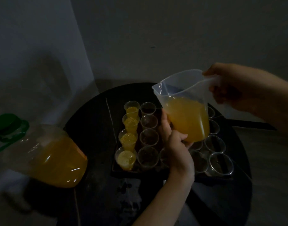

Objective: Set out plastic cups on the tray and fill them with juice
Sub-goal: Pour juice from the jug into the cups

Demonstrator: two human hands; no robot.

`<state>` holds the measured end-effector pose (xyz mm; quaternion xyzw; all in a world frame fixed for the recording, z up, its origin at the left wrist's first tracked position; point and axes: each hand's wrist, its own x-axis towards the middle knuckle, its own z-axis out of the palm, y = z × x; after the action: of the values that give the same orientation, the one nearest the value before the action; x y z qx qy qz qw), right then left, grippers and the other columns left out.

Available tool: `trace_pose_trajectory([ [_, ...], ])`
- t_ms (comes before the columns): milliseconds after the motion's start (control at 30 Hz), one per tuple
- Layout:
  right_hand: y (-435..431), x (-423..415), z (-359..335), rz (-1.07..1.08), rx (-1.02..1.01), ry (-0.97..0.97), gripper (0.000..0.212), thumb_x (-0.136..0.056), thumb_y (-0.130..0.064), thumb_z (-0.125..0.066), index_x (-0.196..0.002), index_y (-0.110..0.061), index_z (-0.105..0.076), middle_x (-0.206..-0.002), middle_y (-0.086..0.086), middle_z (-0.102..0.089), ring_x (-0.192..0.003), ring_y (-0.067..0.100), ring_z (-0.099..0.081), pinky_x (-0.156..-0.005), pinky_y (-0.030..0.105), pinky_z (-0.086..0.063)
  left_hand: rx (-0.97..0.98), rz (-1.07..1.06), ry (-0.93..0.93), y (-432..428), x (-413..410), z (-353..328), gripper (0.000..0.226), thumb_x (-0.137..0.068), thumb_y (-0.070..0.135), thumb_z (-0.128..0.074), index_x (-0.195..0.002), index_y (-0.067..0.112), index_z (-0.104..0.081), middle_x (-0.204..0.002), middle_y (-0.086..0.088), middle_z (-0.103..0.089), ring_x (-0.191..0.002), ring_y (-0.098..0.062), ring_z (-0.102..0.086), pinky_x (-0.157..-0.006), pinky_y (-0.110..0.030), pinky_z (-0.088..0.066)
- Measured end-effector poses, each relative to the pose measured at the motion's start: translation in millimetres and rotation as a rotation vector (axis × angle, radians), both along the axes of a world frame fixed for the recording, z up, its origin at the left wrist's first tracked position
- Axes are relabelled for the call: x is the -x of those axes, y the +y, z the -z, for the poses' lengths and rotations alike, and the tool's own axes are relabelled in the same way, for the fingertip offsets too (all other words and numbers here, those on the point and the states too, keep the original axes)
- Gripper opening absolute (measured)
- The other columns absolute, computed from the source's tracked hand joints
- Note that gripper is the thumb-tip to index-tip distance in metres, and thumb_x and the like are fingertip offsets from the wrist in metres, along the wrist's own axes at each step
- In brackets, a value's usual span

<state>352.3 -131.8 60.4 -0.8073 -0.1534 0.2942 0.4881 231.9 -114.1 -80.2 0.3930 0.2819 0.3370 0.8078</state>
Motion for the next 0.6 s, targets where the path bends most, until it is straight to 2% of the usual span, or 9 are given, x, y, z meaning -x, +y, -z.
trace_pose_trajectory([
  [100,8,-17,3,0.0,-0.008,0.016,0.017,-0.088,-0.038,-0.066,-0.09,-0.021,-0.061,-0.055,-0.003,-0.056,-0.051,0.009,-0.045,-0.054,0.023,-0.036,-0.003,0.01,-0.002,7,-18,3,0.072,-0.084,0.017,-0.047,-0.143,0.056,-0.039,-0.147,0.004,-0.042,-0.123,-0.021,-0.052,-0.098,-0.055,-0.052],
  [200,16,-31,7,-0.009,0.01,0.014,0.017,-0.09,-0.036,-0.065,-0.094,-0.02,-0.061,-0.062,-0.001,-0.054,-0.053,0.01,-0.044,-0.055,0.024,-0.037,0.028,0.019,0.013,14,-31,3,0.076,-0.076,0.024,-0.05,-0.142,0.058,-0.039,-0.147,0.005,-0.043,-0.123,-0.021,-0.051,-0.093,-0.051,-0.053],
  [300,24,-42,10,-0.043,0.014,0.015,0.021,-0.092,-0.034,-0.061,-0.104,-0.017,-0.063,-0.059,-0.002,-0.052,-0.054,0.009,-0.042,-0.056,0.024,-0.036,0.044,0.008,0.018,21,-40,8,0.071,-0.086,0.013,-0.045,-0.143,0.055,-0.04,-0.145,0.003,-0.045,-0.12,-0.02,-0.052,-0.096,-0.056,-0.052],
  [400,33,-51,15,-0.073,0.055,0.027,0.026,-0.093,-0.037,-0.061,-0.11,-0.018,-0.065,-0.062,-0.002,-0.053,-0.054,0.009,-0.044,-0.054,0.023,-0.037,0.072,0.016,0.028,28,-46,11,0.071,-0.088,0.009,-0.042,-0.143,0.053,-0.041,-0.143,0.004,-0.047,-0.118,-0.019,-0.053,-0.097,-0.06,-0.05],
  [500,43,-59,20,-0.085,0.075,0.049,0.025,-0.092,-0.037,-0.062,-0.108,-0.017,-0.065,-0.059,-0.003,-0.052,-0.051,0.009,-0.043,-0.055,0.024,-0.037,0.1,0.024,0.03,36,-49,12,0.069,-0.089,0.009,-0.042,-0.144,0.051,-0.04,-0.139,0.005,-0.05,-0.117,-0.02,-0.054,-0.095,-0.058,-0.051],
  [600,49,-66,24,-0.116,0.109,0.052,0.019,-0.094,-0.036,-0.06,-0.095,-0.018,-0.063,-0.06,-0.001,-0.049,-0.051,0.01,-0.041,-0.058,0.026,-0.036,0.109,0.032,0.024,41,-51,16,0.067,-0.089,0.009,-0.042,-0.142,0.051,-0.041,-0.137,0.006,-0.052,-0.116,-0.02,-0.055,-0.091,-0.055,-0.054],
])
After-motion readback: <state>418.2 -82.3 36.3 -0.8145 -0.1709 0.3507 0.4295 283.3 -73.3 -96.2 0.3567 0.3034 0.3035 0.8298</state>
